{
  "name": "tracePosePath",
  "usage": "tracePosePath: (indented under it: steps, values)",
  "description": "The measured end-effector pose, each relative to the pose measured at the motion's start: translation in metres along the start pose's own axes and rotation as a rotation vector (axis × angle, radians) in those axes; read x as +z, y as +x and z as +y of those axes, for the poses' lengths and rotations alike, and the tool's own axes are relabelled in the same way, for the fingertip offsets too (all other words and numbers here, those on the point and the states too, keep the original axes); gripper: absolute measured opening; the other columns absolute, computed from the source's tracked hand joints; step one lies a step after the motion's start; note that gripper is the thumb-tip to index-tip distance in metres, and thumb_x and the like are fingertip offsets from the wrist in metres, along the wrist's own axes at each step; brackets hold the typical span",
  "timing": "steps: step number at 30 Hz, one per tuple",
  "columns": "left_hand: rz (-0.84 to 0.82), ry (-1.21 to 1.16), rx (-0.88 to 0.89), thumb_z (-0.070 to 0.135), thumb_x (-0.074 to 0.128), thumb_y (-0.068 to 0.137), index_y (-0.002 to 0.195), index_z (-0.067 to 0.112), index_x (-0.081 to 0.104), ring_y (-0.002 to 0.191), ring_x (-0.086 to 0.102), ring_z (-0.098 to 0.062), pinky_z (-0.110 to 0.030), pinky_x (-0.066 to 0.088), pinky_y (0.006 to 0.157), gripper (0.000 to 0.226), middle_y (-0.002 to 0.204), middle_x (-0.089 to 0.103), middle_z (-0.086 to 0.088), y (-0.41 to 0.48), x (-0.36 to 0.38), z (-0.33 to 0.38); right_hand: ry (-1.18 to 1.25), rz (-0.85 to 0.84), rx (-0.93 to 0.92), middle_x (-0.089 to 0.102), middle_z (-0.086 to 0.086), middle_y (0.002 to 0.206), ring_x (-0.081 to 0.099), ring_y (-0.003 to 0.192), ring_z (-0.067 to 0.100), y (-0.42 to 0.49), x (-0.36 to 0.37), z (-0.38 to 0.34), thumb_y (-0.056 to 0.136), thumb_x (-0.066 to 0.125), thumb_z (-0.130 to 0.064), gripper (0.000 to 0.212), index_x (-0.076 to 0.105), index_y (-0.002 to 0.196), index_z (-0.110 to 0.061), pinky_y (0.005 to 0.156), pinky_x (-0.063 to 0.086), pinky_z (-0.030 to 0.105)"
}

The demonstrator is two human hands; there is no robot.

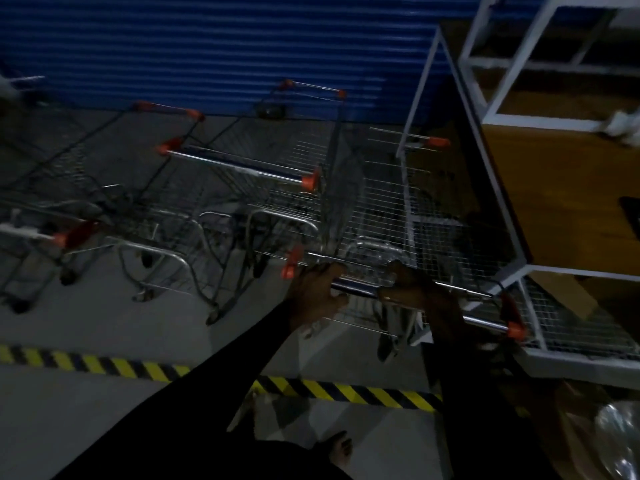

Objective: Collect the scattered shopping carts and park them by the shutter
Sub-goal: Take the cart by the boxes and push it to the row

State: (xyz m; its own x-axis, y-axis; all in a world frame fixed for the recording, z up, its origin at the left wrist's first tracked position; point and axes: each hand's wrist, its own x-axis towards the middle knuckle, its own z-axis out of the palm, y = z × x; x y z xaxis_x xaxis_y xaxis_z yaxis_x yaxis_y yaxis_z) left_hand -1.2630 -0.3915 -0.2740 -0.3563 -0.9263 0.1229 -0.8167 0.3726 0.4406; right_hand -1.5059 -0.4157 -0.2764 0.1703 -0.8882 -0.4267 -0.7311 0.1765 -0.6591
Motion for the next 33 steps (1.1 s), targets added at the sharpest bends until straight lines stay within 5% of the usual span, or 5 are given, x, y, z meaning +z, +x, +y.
tracePosePath:
  steps: [7, 13, 16, 23, 33]
  values:
    - [0.099, -0.428, -0.209, 0.034, 0.059, 0.079, 0.098, 0.016, 0.069, 0.095, 0.064, -0.014, -0.009, 0.041, 0.081, 0.028, 0.099, 0.068, 0.006, -0.035, -0.087, -0.075, 0.127, 0.056, -0.295, 0.066, 0.003, 0.102, 0.064, 0.093, 0.019, 0.008, 0.057, -0.164, 0.077, 0.073, -0.040, 0.043, 0.056, 0.112, -0.021, 0.085, 0.052, 0.040]
    - [0.393, -1.211, -0.581, 0.028, 0.034, 0.101, 0.105, 0.020, 0.059, 0.079, 0.063, -0.025, -0.026, 0.051, 0.061, 0.027, 0.100, 0.068, -0.005, -0.113, -0.199, -0.151, 0.417, -0.062, -0.409, 0.064, -0.004, 0.088, 0.058, 0.067, -0.001, 0.008, 0.143, -0.311, 0.088, 0.064, -0.015, 0.020, 0.058, 0.104, -0.025, 0.059, 0.045, 0.016]
    - [0.525, -1.592, -0.625, 0.047, 0.027, 0.099, 0.125, 0.016, 0.058, 0.107, 0.059, -0.035, -0.045, 0.046, 0.089, 0.051, 0.125, 0.064, -0.010, -0.175, -0.255, -0.205, 0.771, -0.196, -0.293, 0.067, 0.004, 0.082, 0.060, 0.062, 0.016, 0.005, 0.200, -0.393, 0.095, 0.052, -0.022, 0.008, 0.056, 0.100, -0.026, 0.065, 0.046, 0.030]
    - [0.987, -1.896, -0.535, 0.053, 0.030, 0.091, 0.136, 0.018, 0.051, 0.106, 0.063, -0.037, -0.051, 0.042, 0.098, 0.061, 0.126, 0.064, -0.014, -0.310, -0.364, -0.308, 1.148, -0.483, -0.165, 0.069, 0.006, 0.088, 0.061, 0.076, 0.025, -0.014, 0.330, -0.548, 0.091, 0.043, -0.041, 0.026, 0.061, 0.096, -0.022, 0.069, 0.044, 0.034]
    - [1.288, -1.931, -0.462, 0.057, 0.027, 0.091, 0.142, 0.019, 0.045, 0.120, 0.057, -0.039, -0.048, 0.049, 0.089, 0.065, 0.134, 0.057, -0.015, -0.434, -0.420, -0.402, 1.139, -0.858, -0.167, 0.069, 0.008, 0.108, 0.065, 0.086, 0.028, -0.018, 0.469, -0.659, 0.085, 0.042, -0.055, 0.046, 0.063, 0.110, -0.023, 0.075, 0.046, 0.040]
